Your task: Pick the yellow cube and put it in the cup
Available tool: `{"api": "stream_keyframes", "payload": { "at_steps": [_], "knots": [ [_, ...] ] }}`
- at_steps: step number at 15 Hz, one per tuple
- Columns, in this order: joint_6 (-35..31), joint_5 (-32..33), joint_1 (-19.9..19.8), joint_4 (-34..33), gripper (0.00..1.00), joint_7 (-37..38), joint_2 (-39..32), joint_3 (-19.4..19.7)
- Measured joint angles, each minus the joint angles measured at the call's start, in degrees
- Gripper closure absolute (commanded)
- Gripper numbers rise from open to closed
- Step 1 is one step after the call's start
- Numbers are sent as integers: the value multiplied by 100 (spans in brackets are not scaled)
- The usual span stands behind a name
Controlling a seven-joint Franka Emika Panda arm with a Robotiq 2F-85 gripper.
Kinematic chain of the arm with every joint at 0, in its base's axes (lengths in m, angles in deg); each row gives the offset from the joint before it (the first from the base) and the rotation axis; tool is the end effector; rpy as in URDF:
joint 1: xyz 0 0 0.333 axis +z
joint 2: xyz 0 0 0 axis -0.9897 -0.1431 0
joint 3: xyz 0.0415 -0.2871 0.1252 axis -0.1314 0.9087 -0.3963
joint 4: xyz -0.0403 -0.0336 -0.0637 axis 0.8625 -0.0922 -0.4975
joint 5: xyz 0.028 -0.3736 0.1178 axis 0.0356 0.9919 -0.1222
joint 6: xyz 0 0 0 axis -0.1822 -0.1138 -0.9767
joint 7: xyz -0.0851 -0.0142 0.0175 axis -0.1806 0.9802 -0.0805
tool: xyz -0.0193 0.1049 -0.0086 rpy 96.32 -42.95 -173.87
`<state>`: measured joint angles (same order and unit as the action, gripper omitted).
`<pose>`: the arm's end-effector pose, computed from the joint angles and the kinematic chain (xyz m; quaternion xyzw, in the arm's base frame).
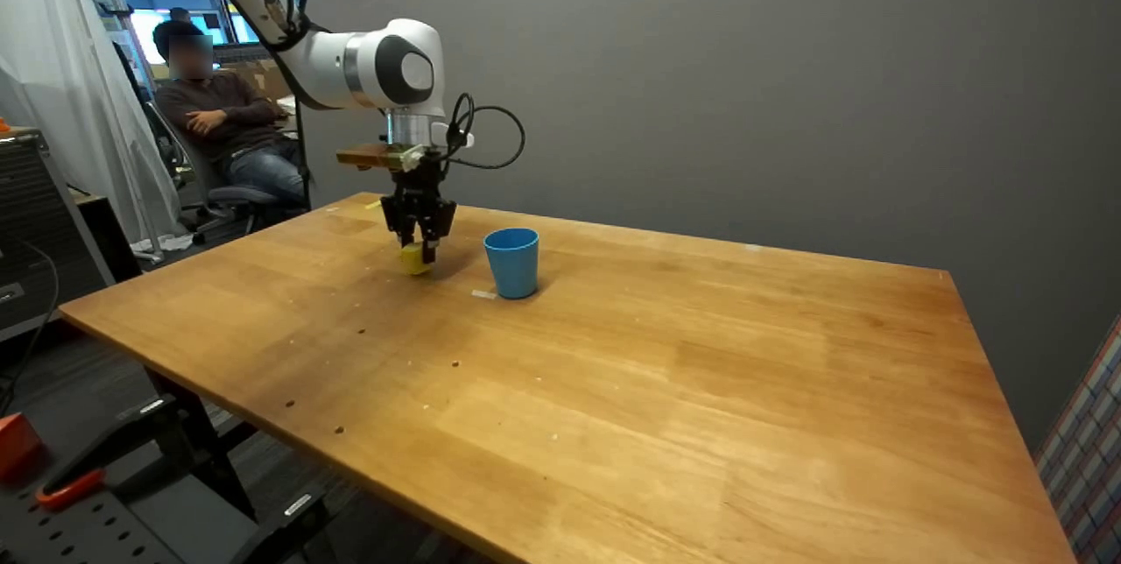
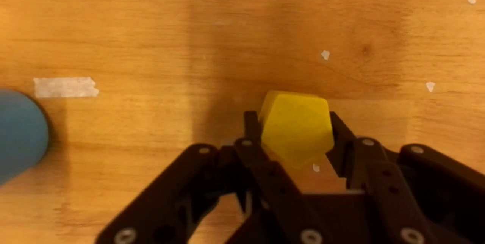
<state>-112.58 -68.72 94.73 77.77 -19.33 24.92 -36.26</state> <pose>0.6235 0.1797 0.1567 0.9925 0.0390 -0.1147 0.0176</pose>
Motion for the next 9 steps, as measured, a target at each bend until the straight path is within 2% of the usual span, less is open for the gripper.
{"api": "stream_keyframes", "payload": {
  "at_steps": [4,9],
  "knots": [
    [-10,-28,-136,-37,81,297,410,258],
    [5,-96,-701,-342,81,668,885,700]
  ]
}}
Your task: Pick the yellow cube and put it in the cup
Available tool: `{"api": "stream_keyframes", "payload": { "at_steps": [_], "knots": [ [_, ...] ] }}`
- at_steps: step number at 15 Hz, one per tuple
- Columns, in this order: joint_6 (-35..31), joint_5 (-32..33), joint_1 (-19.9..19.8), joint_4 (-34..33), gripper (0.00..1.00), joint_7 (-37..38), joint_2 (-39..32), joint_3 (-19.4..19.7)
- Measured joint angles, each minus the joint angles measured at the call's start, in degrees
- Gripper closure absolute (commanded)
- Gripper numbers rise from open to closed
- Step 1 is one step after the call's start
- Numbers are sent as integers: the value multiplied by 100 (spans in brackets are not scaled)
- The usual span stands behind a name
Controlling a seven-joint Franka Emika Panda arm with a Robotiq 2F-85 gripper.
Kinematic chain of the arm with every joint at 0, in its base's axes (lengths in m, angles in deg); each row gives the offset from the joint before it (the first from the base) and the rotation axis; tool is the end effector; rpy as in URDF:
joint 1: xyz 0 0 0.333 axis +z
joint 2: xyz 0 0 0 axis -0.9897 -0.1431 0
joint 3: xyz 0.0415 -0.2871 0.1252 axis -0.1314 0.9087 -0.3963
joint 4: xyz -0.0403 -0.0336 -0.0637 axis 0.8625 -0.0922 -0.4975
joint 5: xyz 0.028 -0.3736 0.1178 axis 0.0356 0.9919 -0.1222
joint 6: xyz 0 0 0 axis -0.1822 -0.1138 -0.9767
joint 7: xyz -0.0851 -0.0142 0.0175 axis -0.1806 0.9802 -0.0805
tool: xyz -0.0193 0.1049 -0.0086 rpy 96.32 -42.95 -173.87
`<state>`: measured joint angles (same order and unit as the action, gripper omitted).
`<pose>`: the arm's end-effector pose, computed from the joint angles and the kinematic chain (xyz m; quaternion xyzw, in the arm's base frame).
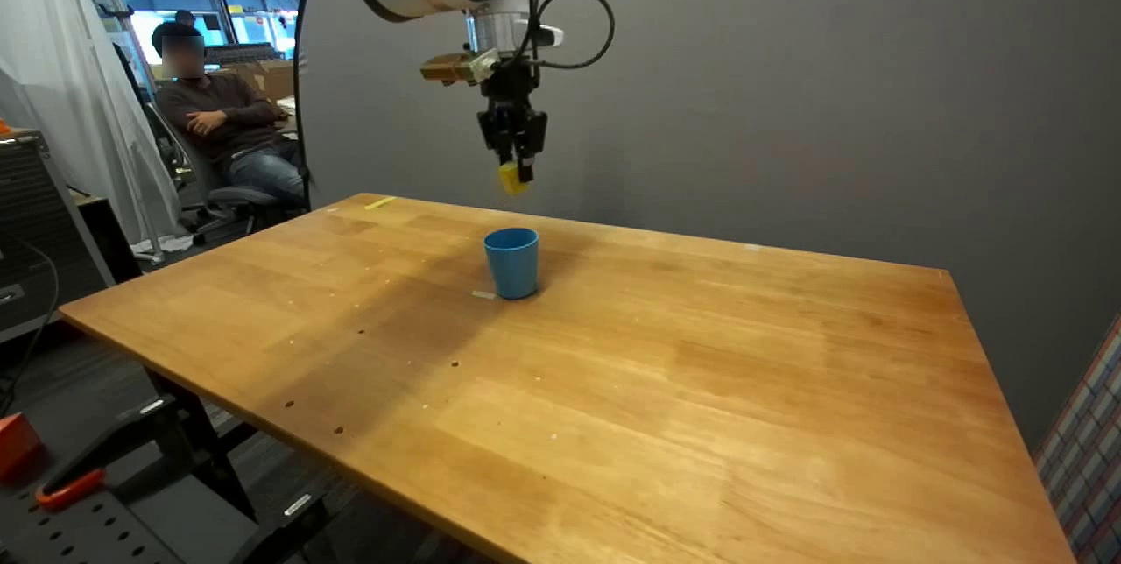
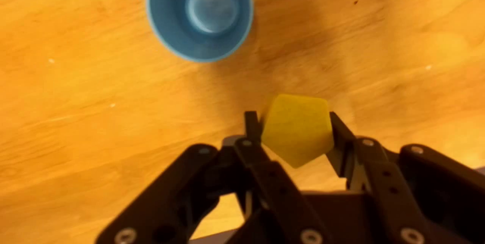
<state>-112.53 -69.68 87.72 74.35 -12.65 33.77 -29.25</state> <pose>0.6842 0.0334 0.2845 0.9903 -0.1368 -0.0054 0.0217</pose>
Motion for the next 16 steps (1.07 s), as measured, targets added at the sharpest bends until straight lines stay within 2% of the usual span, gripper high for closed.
{"api": "stream_keyframes", "payload": {
  "at_steps": [5,9,16],
  "knots": [
    [220,-267,-417,-129,81,257,-73,109],
    [483,-493,-440,-103,81,426,-166,100],
    [519,-495,-441,170,81,858,73,194]
  ]
}}
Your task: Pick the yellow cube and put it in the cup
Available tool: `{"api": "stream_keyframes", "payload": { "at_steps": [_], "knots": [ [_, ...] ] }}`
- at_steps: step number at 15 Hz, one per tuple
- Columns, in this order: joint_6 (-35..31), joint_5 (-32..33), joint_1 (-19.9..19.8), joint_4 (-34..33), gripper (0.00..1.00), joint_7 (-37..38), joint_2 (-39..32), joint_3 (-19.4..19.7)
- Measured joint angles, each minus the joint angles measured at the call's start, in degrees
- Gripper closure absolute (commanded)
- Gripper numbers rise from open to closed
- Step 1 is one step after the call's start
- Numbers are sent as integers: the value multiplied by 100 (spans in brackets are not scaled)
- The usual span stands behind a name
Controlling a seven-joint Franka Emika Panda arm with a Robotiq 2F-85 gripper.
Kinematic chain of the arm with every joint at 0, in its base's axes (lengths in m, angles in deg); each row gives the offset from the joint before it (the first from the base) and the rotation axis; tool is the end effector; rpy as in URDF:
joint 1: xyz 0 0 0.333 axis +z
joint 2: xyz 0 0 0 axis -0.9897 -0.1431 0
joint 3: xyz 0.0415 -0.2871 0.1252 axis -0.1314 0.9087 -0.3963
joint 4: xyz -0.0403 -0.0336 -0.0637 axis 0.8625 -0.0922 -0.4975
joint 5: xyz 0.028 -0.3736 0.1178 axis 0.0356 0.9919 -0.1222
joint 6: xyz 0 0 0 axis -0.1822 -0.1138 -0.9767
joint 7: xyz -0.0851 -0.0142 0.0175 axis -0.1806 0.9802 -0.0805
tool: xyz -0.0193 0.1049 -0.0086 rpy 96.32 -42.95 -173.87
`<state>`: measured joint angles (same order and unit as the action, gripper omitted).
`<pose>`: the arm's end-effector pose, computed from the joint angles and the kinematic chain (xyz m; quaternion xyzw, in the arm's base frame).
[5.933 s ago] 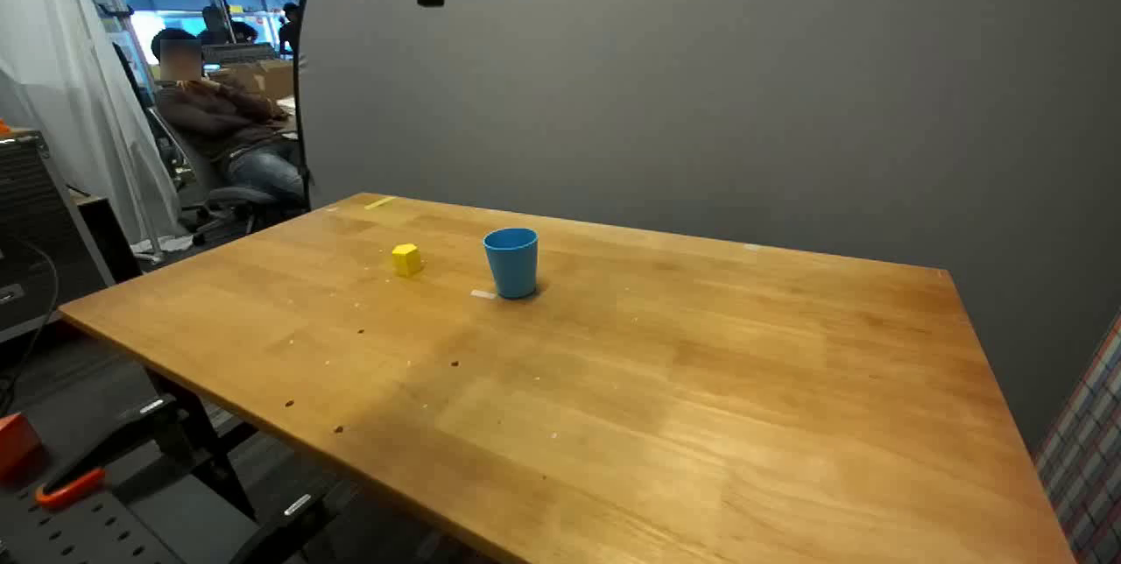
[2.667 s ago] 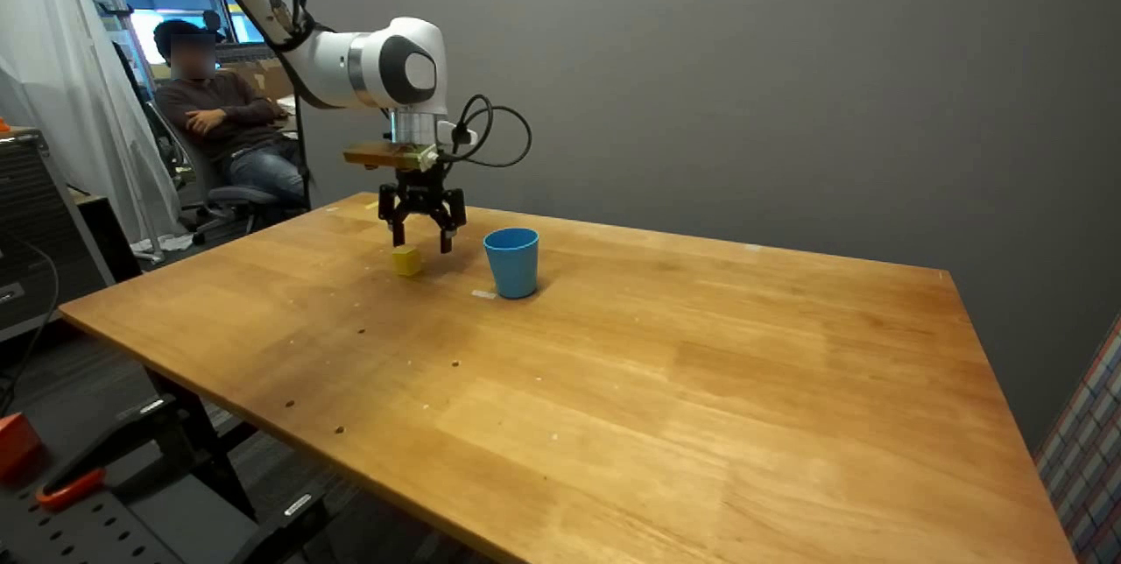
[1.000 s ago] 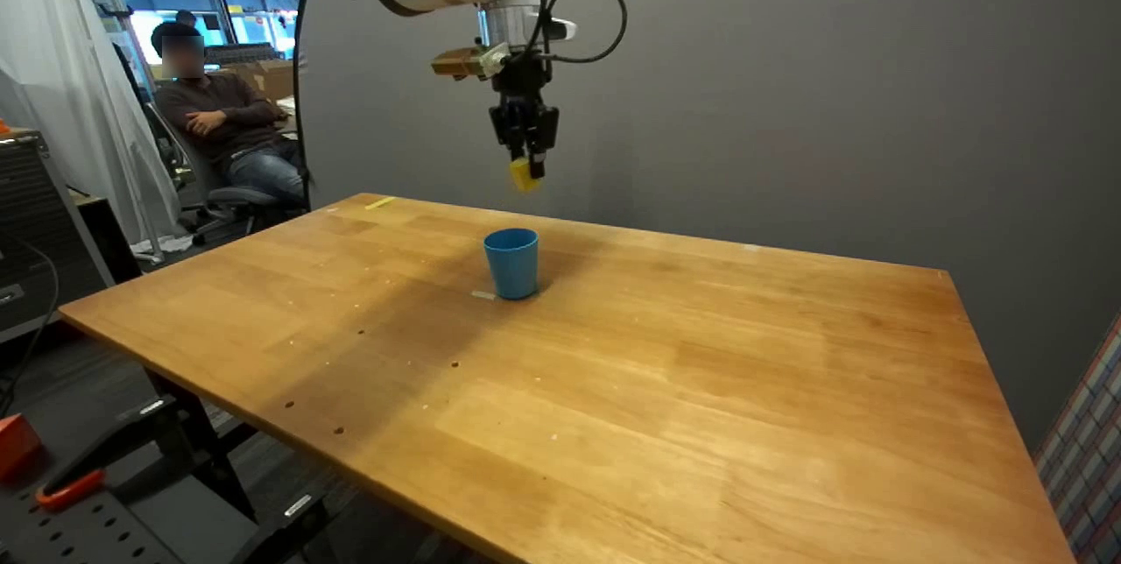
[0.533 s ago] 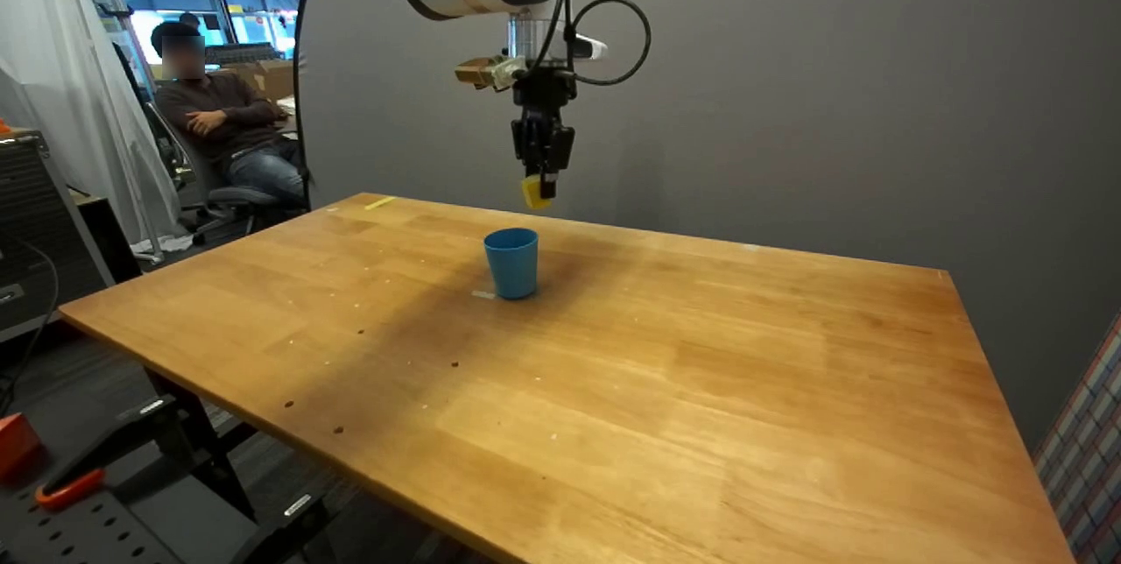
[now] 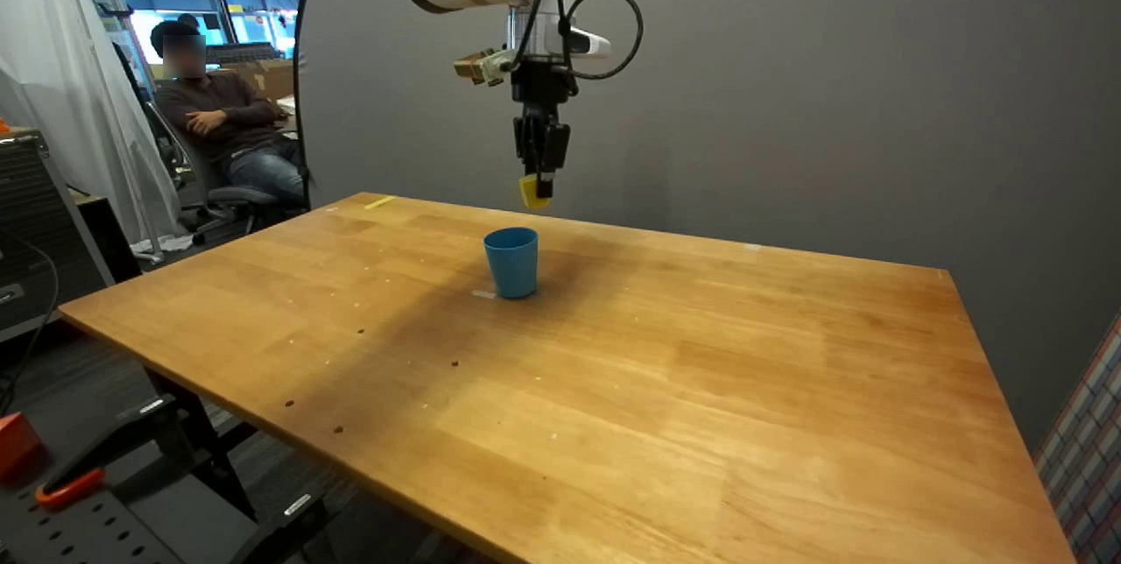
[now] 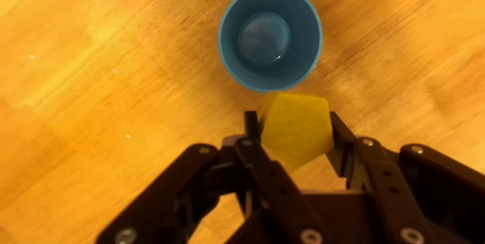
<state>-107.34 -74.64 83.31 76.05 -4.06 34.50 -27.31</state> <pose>0.6665 -0.0356 0.2736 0.9562 -0.2862 -0.0620 0.0062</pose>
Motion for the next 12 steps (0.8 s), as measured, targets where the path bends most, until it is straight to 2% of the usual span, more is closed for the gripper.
{"api": "stream_keyframes", "payload": {
  "at_steps": [10,11,12],
  "knots": [
    [-4,-2,74,708,81,164,122,-47],
    [-6,-3,88,747,66,164,122,-66],
    [-8,-3,104,770,31,164,122,-82]
  ]
}}
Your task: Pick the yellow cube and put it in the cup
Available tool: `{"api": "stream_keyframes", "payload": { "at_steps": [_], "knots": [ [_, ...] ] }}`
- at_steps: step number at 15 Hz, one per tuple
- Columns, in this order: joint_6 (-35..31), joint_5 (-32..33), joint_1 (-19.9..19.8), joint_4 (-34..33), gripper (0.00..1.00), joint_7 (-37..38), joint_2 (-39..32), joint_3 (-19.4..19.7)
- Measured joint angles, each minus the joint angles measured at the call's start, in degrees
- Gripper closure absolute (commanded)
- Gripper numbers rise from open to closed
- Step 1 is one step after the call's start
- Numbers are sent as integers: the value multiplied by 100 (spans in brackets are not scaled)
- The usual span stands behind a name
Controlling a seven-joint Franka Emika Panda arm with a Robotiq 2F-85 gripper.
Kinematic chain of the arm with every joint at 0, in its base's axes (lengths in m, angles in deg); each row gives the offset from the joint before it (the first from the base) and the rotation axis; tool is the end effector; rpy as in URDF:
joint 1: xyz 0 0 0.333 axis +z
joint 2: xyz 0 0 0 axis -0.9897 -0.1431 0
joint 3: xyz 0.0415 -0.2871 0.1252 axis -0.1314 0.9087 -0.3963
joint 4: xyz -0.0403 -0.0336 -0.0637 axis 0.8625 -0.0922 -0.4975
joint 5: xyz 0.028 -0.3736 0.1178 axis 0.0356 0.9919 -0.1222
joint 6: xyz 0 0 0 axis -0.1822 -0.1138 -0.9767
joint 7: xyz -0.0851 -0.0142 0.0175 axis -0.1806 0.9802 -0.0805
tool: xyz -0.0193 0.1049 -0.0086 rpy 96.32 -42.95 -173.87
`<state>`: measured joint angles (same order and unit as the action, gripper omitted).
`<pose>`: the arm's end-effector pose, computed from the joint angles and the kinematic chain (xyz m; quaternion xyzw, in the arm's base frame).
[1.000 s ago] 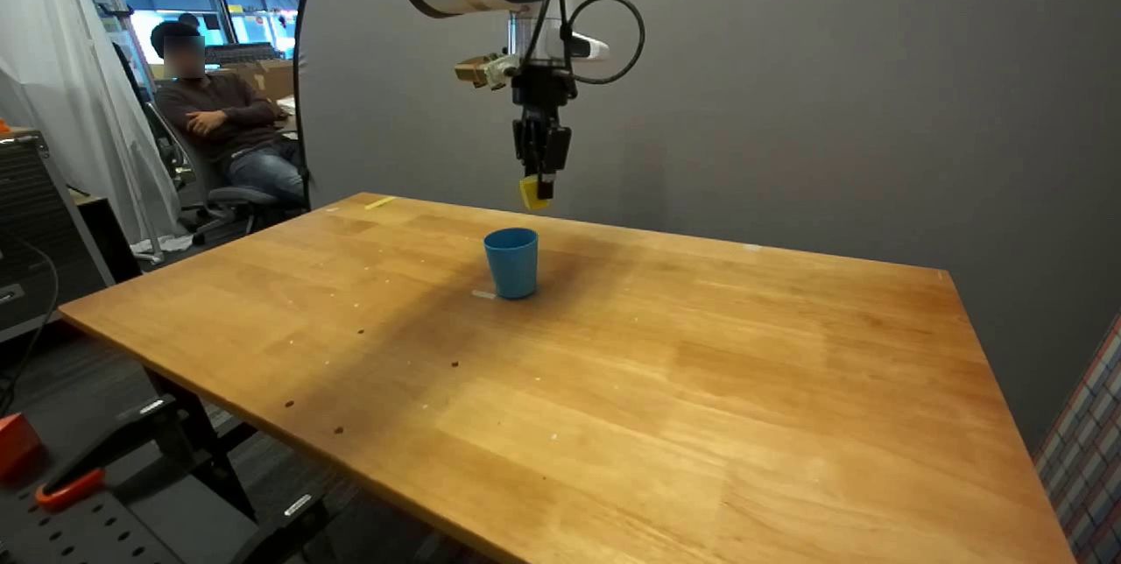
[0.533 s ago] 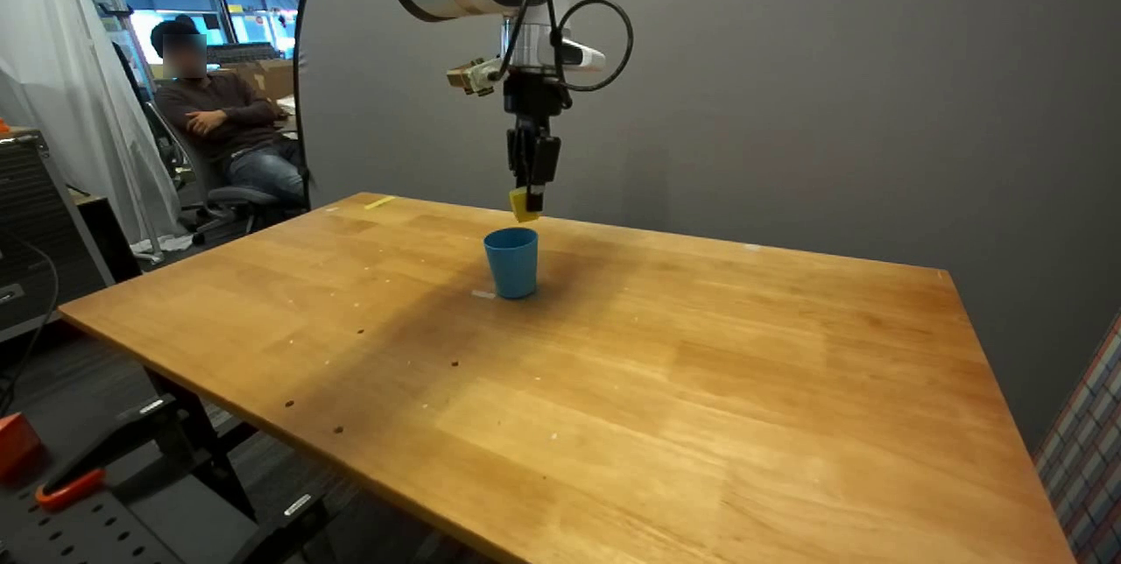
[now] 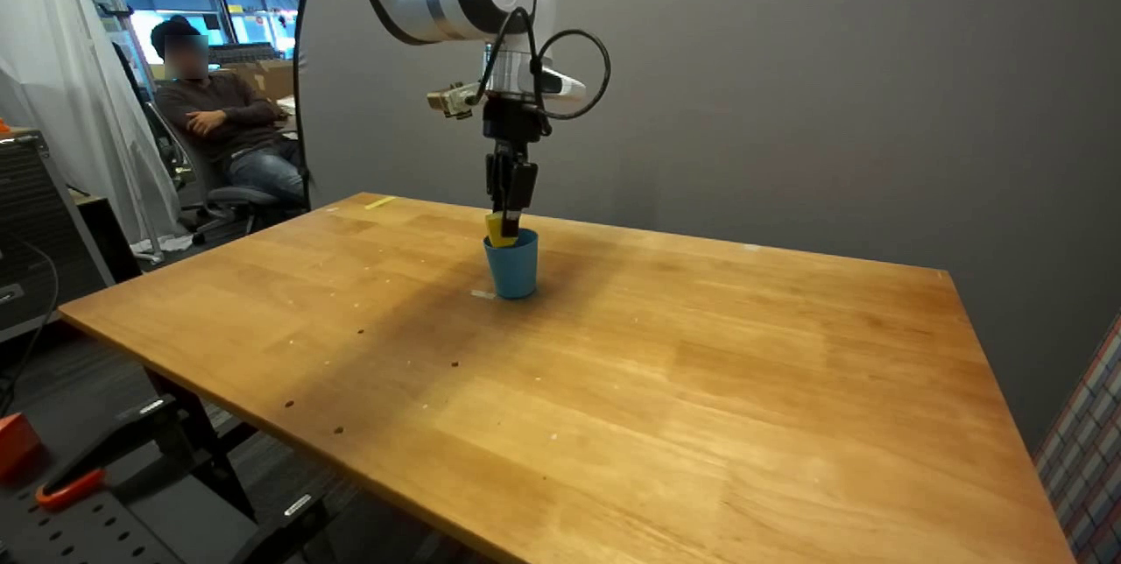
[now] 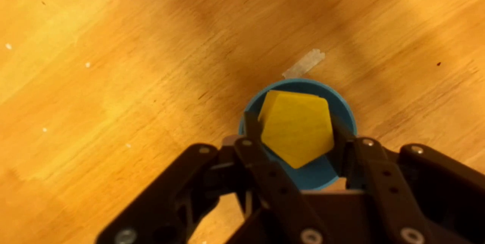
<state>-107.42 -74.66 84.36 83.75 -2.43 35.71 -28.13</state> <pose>0.6278 -0.0161 0.2316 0.9506 -0.2870 -0.1170 0.0181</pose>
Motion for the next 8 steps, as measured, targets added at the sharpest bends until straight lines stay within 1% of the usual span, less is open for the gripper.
{"api": "stream_keyframes", "payload": {
  "at_steps": [1,2,5,8],
  "knots": [
    [-16,0,19,13,30,0,0,-12],
    [-56,0,39,18,25,0,0,-19],
    [-195,0,102,13,1,-20,6,-22],
    [-329,7,117,2,0,-186,115,-28]
  ]
}}
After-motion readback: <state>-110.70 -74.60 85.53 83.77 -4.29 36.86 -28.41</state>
